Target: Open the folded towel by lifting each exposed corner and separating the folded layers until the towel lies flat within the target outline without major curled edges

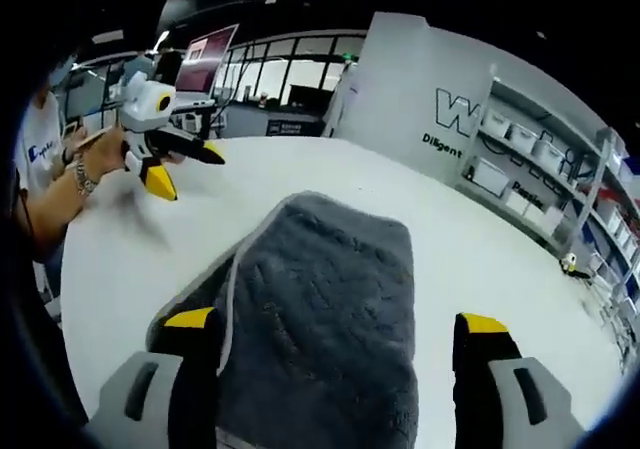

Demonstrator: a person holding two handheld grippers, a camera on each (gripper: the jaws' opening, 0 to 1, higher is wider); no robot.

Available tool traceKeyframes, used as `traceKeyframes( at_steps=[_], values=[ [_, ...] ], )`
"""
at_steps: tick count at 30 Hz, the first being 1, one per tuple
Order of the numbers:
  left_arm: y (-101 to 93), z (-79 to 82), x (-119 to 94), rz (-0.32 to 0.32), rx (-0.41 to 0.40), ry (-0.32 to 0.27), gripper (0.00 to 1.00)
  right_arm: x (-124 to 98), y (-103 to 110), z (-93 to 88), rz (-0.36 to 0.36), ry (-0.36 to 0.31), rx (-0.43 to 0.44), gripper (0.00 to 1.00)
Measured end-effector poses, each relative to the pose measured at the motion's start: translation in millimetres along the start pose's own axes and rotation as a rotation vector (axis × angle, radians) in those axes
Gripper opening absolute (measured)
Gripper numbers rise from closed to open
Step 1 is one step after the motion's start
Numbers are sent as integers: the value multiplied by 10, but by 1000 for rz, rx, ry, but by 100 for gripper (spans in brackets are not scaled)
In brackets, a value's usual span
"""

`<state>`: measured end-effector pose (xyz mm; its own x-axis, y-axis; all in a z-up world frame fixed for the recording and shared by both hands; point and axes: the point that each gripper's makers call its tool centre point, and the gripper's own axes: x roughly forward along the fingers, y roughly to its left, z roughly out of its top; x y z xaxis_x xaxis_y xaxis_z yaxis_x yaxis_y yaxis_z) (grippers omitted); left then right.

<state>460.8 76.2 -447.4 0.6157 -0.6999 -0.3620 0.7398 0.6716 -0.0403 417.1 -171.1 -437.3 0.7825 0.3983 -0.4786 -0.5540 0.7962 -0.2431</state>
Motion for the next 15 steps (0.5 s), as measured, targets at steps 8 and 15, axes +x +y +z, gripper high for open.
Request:
traceKeyframes(
  at_steps=[8,15],
  values=[
    [26,-40,12,5,-10,12,89,-138,-141,-77,-21,-21,37,99],
    [41,-59,17,10,-13,18,89,-210,-431,-300,-89,11,89,99]
  ],
)
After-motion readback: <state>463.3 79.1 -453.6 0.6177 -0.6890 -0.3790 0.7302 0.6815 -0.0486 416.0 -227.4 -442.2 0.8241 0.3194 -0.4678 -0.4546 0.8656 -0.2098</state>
